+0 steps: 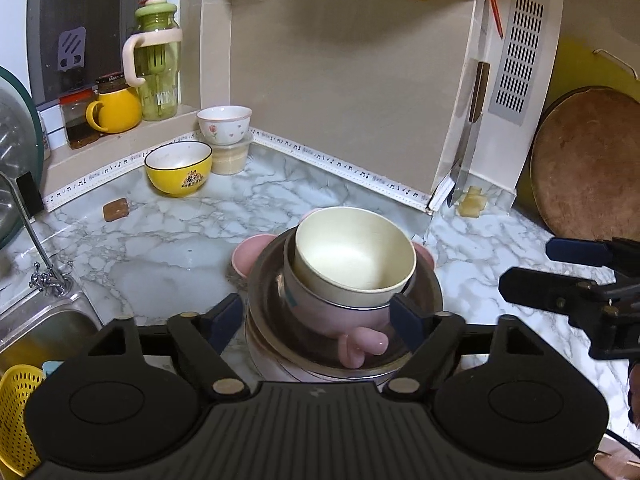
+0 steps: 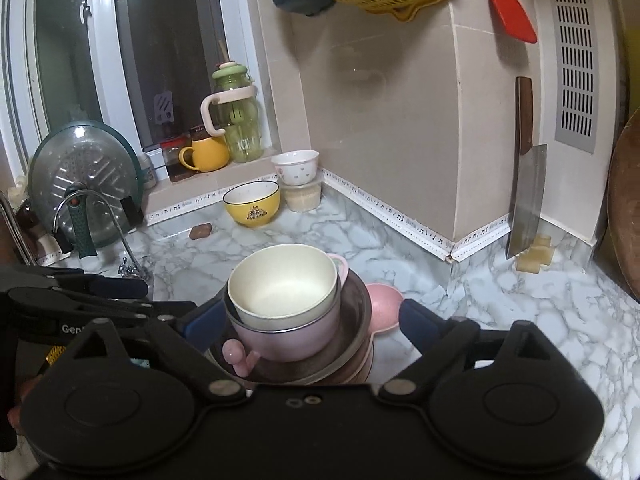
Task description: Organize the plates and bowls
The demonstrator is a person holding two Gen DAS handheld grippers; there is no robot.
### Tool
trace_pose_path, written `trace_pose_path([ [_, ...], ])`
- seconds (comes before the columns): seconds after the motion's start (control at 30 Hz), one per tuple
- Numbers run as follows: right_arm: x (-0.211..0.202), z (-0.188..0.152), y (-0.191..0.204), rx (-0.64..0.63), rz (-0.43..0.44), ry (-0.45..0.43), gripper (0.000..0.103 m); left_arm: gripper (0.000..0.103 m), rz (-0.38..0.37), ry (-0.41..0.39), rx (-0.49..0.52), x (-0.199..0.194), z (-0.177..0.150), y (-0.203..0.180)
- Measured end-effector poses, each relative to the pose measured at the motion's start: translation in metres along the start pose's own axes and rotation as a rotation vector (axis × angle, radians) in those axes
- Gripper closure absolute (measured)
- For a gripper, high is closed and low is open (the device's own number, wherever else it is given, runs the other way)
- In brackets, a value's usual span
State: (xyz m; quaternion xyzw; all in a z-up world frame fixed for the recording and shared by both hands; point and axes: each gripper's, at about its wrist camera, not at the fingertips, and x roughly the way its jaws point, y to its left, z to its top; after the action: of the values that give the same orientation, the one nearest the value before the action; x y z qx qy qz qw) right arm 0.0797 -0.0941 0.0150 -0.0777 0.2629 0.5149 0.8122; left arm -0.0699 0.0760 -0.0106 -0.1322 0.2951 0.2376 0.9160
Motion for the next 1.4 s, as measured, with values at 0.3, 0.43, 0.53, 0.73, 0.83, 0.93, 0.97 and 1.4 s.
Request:
trace_pose_path([
  [0.3, -0.012, -0.011, 0.000, 0.037, -0.030, -0.022, 0.000, 0.000, 0.007, -0.054, 0.009, -0.012, -0.007, -0.010],
  [0.43, -0.016, -0.018, -0.001, 0.085, -0.035, -0.013, 0.000, 0.000, -0.010, -0.040, -0.029, -0.014, -0.010, -0.007],
  [0.53, -0.018, -0.021, 0.002, 0.088, -0.032, -0.003, 0.000, 0.000, -0.016, -0.036, -0.055, -0.017, -0.012, -0.007],
  [0.73, -0.020, -0.025, 0.001, 0.119, -0.053, 0.004, 0.000, 0.000, -0.015, -0.050, -0.046, -0.023, -0.015, -0.013],
  [0.83, -0.019, -0.026, -0.001, 0.132, -0.060, 0.014, 0.000, 0.000, -0.015, -0.048, -0.047, -0.023, -0.016, -0.015],
  [0.93, -0.019, -0.025, -0.004, 0.142, -0.070, 0.007, 0.000, 0.000, -0.013, -0.055, -0.038, -0.023, -0.015, -0.017],
  [0.97, -0.019, -0.025, -0.005, 0.143, -0.074, 0.005, 0.000, 0.000, -0.017, -0.060, -0.034, -0.023, -0.015, -0.018],
  [1.4, -0.017, -0.023, -0.013, 0.157, -0.112, -0.017, 0.000, 0.000, -0.025, -0.063, -0.043, -0.019, -0.012, -0.018],
])
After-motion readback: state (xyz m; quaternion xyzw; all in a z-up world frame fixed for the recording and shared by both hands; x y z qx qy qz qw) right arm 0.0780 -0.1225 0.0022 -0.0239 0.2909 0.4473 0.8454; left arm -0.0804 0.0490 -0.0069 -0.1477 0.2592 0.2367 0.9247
